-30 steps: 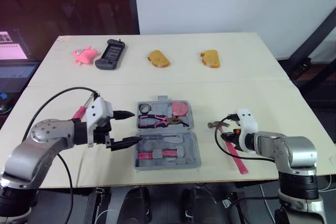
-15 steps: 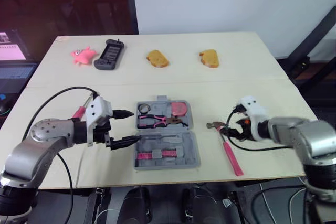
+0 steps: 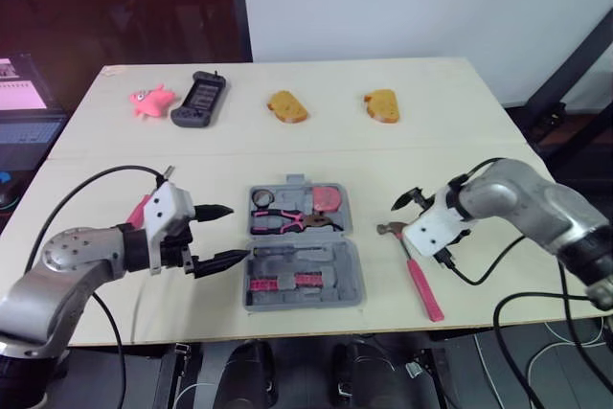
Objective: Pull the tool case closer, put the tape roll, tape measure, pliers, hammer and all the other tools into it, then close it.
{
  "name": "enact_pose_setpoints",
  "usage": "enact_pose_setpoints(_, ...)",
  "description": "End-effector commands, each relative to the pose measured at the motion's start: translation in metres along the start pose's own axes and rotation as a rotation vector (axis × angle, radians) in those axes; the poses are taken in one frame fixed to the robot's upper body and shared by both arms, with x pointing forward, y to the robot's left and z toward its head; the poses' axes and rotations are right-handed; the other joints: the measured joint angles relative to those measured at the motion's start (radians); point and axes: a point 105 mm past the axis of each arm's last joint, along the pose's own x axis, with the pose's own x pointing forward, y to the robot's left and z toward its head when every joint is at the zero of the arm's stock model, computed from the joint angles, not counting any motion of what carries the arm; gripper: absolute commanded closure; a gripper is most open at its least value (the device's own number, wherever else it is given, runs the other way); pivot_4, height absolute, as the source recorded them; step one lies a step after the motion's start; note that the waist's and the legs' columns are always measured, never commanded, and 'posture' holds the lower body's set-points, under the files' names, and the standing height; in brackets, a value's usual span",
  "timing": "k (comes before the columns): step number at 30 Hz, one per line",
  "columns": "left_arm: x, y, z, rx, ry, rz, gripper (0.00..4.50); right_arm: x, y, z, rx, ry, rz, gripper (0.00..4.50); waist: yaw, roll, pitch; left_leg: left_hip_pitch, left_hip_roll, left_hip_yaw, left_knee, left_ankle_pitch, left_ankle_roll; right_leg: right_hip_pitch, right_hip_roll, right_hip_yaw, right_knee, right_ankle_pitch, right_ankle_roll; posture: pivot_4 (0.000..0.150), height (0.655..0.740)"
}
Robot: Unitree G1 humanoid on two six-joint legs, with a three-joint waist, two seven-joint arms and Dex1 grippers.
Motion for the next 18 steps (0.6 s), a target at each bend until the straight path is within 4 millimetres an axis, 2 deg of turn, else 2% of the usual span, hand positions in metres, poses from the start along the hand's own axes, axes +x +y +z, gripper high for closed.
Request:
enact_pose_setpoints(1, -0.006, -0.001, 0.009, 0.041, -0.018, 0.031, 0.00, 0.004, -0.003, -0.002, -0.160, 0.003, 0.029, 0.04, 0.000, 0.000, 0.000, 0.000, 0.000, 0.000, 0.000, 0.000, 0.000, 0.000, 0.000, 0.000, 0.000, 0.000, 0.000, 0.150, 0.7188)
enact_pose_setpoints(4, -0.009, -0.003, 0.008, 0.036, -0.015, 0.048, 0.00, 0.012, 0.003, 0.002, -0.267, -0.032, 0.077, 0.04, 0.000, 0.000, 0.000, 0.000, 0.000, 0.000, 0.000, 0.001, -0.001, 0.000, 0.000, 0.000, 0.001, 0.000, 0.000, 0.150, 0.7188)
enact_pose_setpoints(10, -0.011, -0.005, 0.008, 0.032, -0.013, 0.066, 0.00, 0.021, 0.007, 0.002, -0.369, -0.054, 0.126, 0.04, 0.000, 0.000, 0.000, 0.001, 0.000, 0.000, 0.001, 0.001, -0.001, 0.001, 0.000, 0.000, 0.001, 0.000, 0.000, 0.150, 0.7188)
enact_pose_setpoints(13, -0.012, -0.006, 0.007, 0.030, -0.015, 0.074, 0.00, 0.029, 0.008, 0.003, -0.421, -0.058, 0.156, 0.89, -0.002, -0.001, 0.000, 0.001, 0.000, 0.000, 0.001, 0.001, -0.001, 0.001, 0.000, 0.000, 0.001, 0.000, 0.000, 0.150, 0.7188)
enact_pose_setpoints(18, -0.012, -0.007, 0.007, 0.029, -0.015, 0.080, 0.00, 0.039, 0.008, 0.005, -0.452, -0.064, 0.167, 3.26, -0.008, -0.004, -0.003, 0.005, 0.001, 0.000, 0.000, 0.001, -0.002, 0.005, 0.000, 0.000, 0.001, 0.000, -0.001, 0.150, 0.7188)
